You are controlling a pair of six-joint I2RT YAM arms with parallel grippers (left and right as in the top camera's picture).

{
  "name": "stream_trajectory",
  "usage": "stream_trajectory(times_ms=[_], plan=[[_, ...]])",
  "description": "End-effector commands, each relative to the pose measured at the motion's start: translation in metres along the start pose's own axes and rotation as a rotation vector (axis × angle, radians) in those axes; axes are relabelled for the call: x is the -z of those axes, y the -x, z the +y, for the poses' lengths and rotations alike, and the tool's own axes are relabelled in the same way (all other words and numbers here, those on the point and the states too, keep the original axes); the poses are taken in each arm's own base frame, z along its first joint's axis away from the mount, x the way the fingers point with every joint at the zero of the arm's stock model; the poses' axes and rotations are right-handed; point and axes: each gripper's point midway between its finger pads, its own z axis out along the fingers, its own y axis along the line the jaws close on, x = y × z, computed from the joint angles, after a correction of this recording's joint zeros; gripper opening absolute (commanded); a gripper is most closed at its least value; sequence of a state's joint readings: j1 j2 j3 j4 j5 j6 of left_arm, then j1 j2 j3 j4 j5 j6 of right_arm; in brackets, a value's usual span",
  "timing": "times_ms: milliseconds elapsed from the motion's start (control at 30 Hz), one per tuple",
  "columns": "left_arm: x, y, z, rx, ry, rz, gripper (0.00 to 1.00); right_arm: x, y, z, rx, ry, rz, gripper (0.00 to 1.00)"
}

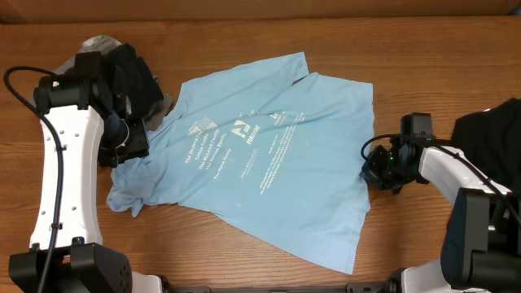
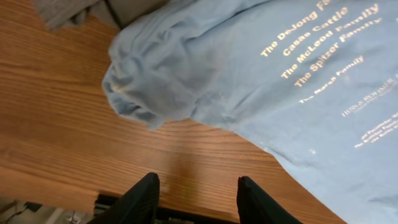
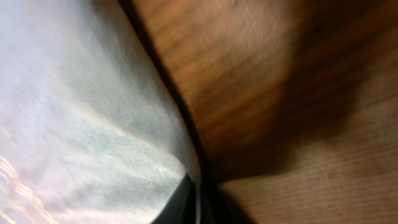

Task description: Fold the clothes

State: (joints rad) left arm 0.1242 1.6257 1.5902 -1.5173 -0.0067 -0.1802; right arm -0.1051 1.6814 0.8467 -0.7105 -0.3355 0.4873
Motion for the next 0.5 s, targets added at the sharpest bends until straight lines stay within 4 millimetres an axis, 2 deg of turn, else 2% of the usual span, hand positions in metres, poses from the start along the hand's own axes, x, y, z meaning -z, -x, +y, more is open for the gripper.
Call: stream_trajectory(times_ms=[0,33,167,267,300,333,367,400,467], plan=[[0.0,0.002,-0.014,-0.049,-0.065,-0.004,0.44,0.021,0.019,-0.007,-0.008,-0.069,-0.073,0.04],[0.001,0.003,-0.017,-0.06,-0.086,-0.007,0.44,0.034,0.029,-0.017,-0.044,-0.128,-0.113,0.04],[0.003,0.007,-0.033,-0.106,-0.173,-0.029,0.46,0.107,0.072,-0.054,-0.204,-0.353,-0.302,0.04],[0.004,0.012,-0.046,-0.15,-0.21,-0.054,0.47,0.145,0.09,-0.058,-0.252,-0.377,-0.373,0.04],[0.005,0.013,-0.05,-0.16,-0.217,-0.063,0.48,0.155,0.093,-0.058,-0.264,-0.373,-0.381,0.12],[0.005,0.014,-0.055,-0.175,-0.227,-0.073,0.48,0.161,0.094,-0.058,-0.273,-0.371,-0.384,0.4],[0.006,0.016,-0.061,-0.197,-0.238,-0.083,0.5,0.166,0.094,-0.058,-0.279,-0.37,-0.387,0.59],[0.006,0.017,-0.068,-0.222,-0.243,-0.097,0.51,0.17,0.095,-0.058,-0.283,-0.37,-0.388,0.73],[0.008,0.022,-0.081,-0.273,-0.244,-0.137,0.55,0.174,0.094,-0.058,-0.283,-0.37,-0.388,0.82]])
